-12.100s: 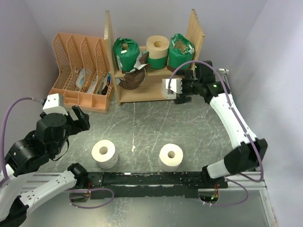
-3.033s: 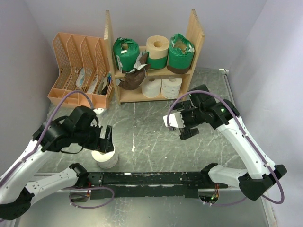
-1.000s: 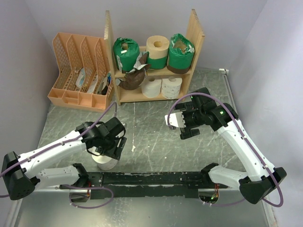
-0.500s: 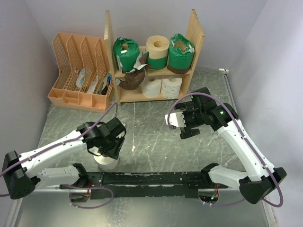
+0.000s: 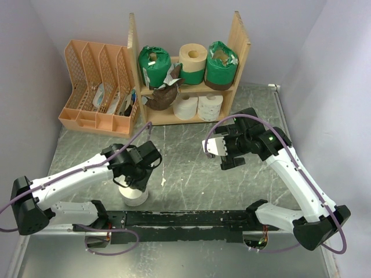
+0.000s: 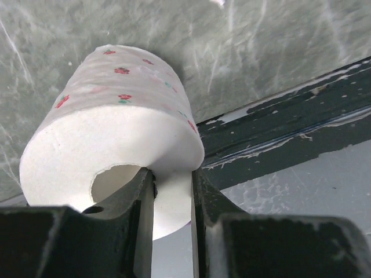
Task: Place and organize the paper towels onto the shelf
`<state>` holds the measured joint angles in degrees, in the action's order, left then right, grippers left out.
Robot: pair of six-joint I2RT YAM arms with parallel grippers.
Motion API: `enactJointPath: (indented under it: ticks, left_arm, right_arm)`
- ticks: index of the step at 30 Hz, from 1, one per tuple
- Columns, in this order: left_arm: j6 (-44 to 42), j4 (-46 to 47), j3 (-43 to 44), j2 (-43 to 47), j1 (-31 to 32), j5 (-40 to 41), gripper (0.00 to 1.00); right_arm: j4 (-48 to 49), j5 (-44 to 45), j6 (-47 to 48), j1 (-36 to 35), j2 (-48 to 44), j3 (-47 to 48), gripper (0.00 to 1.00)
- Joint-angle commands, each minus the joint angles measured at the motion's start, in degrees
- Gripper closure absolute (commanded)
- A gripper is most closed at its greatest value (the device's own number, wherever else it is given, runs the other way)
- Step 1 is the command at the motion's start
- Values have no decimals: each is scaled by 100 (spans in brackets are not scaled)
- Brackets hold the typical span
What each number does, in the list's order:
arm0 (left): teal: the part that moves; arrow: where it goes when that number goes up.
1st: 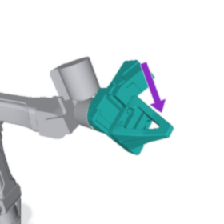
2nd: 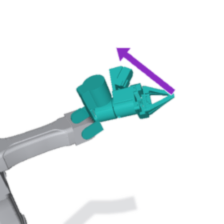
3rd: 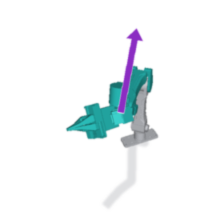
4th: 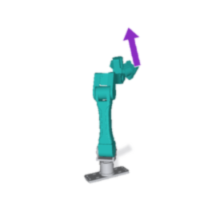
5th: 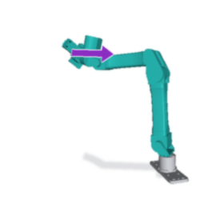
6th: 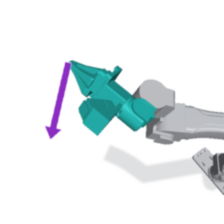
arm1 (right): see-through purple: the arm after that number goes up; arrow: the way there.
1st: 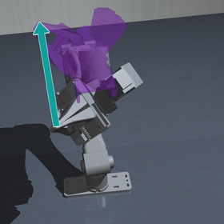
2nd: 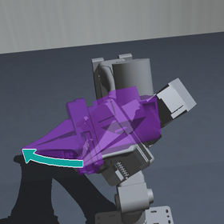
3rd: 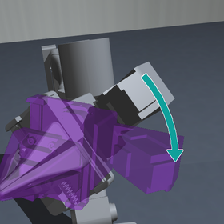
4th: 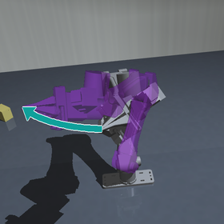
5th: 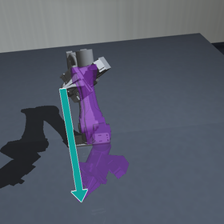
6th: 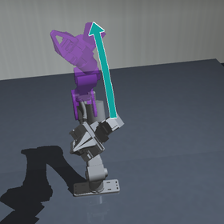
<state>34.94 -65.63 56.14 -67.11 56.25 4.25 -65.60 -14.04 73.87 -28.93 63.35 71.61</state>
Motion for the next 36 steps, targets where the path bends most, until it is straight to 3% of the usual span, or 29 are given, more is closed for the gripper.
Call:
enactJointPath:
  ticks: [1,12,19,30,36]
  left_arm:
    - [-193,-319,893,-279,186,260,74]
    - [-1182,-155,2351,-1478,361,188,84]
    - [-1808,478,2612,-1802,160,294,85]
    - [-3329,1617,2711,-2008,-453,-635,86]
    - [-4161,1699,2918,-2181,-767,-608,87]
  right_arm:
    - [156,224,-115,42,-78,-103,0]
    - [320,645,-180,247,-131,-109,0]
    - [363,864,-132,342,-241,-187,0]
    - [355,959,-237,574,-286,-1,0]
    - [305,978,-233,688,-384,-23,0]
